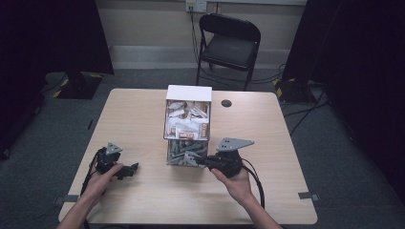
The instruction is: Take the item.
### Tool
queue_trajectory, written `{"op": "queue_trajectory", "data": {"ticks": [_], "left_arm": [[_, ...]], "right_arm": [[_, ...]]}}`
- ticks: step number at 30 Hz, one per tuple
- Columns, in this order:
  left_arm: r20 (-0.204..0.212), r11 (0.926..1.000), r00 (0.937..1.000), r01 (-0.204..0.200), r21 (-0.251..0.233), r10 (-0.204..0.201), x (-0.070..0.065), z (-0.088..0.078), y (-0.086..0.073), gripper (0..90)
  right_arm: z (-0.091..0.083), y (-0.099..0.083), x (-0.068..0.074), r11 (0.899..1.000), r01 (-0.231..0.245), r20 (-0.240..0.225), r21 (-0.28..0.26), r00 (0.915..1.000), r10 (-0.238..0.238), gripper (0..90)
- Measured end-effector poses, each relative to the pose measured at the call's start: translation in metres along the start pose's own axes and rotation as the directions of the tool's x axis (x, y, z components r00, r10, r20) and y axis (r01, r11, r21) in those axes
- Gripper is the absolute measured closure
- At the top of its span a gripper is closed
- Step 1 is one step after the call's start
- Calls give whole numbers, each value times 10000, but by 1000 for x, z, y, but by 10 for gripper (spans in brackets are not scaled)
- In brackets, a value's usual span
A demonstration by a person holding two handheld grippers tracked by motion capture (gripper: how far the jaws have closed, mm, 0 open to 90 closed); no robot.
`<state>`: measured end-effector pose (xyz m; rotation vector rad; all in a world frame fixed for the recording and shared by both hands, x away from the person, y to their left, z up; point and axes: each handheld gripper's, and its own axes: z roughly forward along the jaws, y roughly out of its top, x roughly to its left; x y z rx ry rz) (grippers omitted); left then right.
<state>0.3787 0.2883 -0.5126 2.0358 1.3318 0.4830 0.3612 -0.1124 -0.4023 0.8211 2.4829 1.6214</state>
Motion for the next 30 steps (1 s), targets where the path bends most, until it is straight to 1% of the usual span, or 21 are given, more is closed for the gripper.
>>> {"op": "queue_trajectory", "data": {"ticks": [3, 7, 20, 26, 30], "left_arm": [[1, 10000, 10000, -2, 1, 2, 0, 0, 0, 0], [0, 10000, 10000, -2, 1, 2, 0, 0, 0, 0], [1, 10000, 10000, -4, 1, 4, 0, 0, 0, 0], [0, 10000, 10000, -2, 0, 2, 0, 0, 0, 0], [1, 10000, 10000, -2, 0, 2, 0, 0, 0, 0]], "right_arm": [[-3, 0, 2, 10000, 57, -11, 17, 10000, -57, 900], [-8, 0, 5, 9998, 187, 95, 40, 9998, -187, 900], [-24, -7, 2, 9998, -40, 250, -175, 9997, 44, 900], [-30, -5, 2, 9994, -70, 273, -352, 9996, 80, 900], [-36, -4, 0, 9989, -109, 383, -455, 9992, 126, 900]]}}
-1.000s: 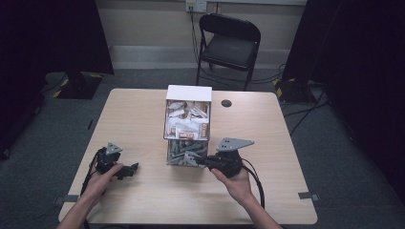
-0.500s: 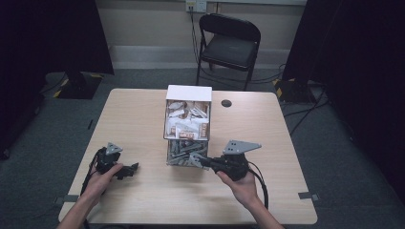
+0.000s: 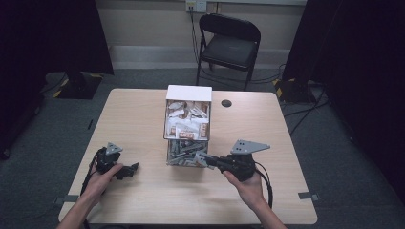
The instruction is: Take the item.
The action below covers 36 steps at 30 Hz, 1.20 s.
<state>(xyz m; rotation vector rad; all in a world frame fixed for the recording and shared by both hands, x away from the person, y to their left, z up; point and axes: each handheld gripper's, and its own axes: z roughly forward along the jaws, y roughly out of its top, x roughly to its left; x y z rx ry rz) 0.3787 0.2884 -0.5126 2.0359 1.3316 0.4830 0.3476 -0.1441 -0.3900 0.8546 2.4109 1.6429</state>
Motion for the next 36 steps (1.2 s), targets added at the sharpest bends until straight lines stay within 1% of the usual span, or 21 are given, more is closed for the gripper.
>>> {"op": "queue_trajectory", "data": {"ticks": [6, 13, 17, 23, 26, 30, 33, 36], "left_arm": [[0, 10000, 10000, 0, 0, 0, 0, 0, 0, 0], [-1, 10000, 10000, 2, -2, -2, 0, 0, 0, 0], [0, 10000, 10000, 2, -2, -2, 0, 0, 0, 0], [1, 10000, 10000, 2, 0, -2, 0, 0, 0, 0], [0, 10000, 10000, 3, -1, -3, 0, 0, 0, 0], [2, 10000, 10000, 3, 0, -3, 0, 0, 0, 0], [1, 10000, 10000, 1, 1, -1, 0, 0, 0, 0], [1, 10000, 10000, 1, 0, -1, 0, 0, 0, 0]], "right_arm": [[-11, 1, -5, 9998, -40, 201, -203, 9998, 44, 900], [-19, -1, -13, 9994, -174, 460, -282, 9988, 187, 900], [-23, -1, -19, 9989, -311, 614, -340, 9976, 332, 900], [-30, -2, -30, 9979, -491, 993, -422, 9936, 531, 900], [-31, -4, -36, 9974, -609, 1188, -391, 9908, 651, 900], [-29, -7, -48, 9956, -839, 1409, -407, 9860, 888, 900], [-26, -8, -56, 9943, -994, 1551, -385, 9824, 1043, 900], [-19, -10, -63, 9922, -1205, 1580, -316, 9796, 1240, 900]]}}
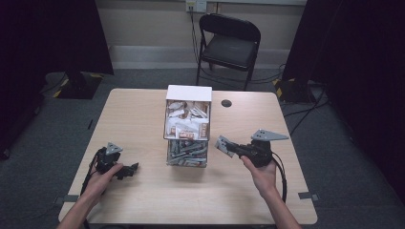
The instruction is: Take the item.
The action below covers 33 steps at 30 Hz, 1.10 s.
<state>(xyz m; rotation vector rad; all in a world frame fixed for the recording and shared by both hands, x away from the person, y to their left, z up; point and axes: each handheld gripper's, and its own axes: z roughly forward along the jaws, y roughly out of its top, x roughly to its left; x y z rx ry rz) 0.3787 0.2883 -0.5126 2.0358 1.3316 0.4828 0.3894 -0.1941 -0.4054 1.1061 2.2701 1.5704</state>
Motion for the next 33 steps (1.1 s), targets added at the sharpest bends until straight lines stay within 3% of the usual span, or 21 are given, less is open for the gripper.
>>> {"op": "queue_trajectory", "data": {"ticks": [14, 19, 27, 33], "left_arm": [[20, 10000, 10000, -23, -1, 23, 0, 0, 0, 0], [22, 10000, 10000, -28, -2, 28, 0, 0, 0, 0], [23, 10000, 10000, -29, 1, 29, 0, 0, 0, 0], [23, 10000, 10000, -30, 0, 30, 0, 0, 0, 0]], "right_arm": [[49, -25, -26, 9881, -750, 457, 1344, 9965, 694, 900], [57, -29, -30, 9835, -671, 488, 1682, 9970, 597, 893], [58, -29, -42, 9857, -961, 868, 1383, 9926, 846, 812], [61, -31, -48, 9854, -1015, 1079, 1367, 9903, 871, 870]]}}
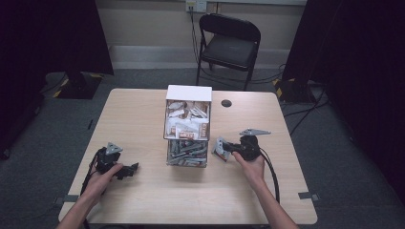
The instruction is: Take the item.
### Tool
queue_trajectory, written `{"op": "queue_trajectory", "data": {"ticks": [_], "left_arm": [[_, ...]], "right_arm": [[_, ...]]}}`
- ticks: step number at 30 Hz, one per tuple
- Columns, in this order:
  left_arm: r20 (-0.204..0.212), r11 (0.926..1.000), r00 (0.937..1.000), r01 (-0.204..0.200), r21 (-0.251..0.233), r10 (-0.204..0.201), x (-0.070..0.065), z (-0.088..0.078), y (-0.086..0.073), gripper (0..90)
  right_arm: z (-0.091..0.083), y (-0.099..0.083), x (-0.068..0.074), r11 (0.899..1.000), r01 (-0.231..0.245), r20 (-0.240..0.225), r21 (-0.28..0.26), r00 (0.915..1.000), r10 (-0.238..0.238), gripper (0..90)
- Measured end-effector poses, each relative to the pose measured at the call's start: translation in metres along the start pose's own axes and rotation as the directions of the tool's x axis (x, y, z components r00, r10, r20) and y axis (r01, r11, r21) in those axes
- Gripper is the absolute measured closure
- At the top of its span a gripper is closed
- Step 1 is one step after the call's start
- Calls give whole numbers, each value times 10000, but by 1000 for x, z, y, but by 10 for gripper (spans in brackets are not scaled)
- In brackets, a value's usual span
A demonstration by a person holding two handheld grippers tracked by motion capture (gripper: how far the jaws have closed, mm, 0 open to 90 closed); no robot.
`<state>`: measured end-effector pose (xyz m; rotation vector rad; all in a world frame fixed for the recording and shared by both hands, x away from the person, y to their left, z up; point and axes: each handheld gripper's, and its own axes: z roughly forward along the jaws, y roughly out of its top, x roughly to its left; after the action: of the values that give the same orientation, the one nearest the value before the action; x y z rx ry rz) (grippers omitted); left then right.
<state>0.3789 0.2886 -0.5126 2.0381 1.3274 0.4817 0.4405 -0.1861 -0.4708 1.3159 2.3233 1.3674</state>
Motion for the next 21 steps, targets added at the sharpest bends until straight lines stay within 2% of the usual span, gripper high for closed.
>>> {"op": "queue_trajectory", "data": {"ticks": [6, 12, 21], "left_arm": [[0, 10000, 10000, 2, -1, -2, 0, 0, 0, 0], [5, 10000, 10000, 8, -5, -8, 0, 0, 0, 0], [0, 10000, 10000, 5, -2, -5, 0, 0, 0, 0]], "right_arm": [[5, 2, -4, 9998, 212, 259, 4, 9994, -212, 893], [12, -3, -14, 9997, 103, 581, 208, 9982, -115, 894], [24, -8, -21, 9989, -51, 848, 468, 9964, 12, 881]]}}
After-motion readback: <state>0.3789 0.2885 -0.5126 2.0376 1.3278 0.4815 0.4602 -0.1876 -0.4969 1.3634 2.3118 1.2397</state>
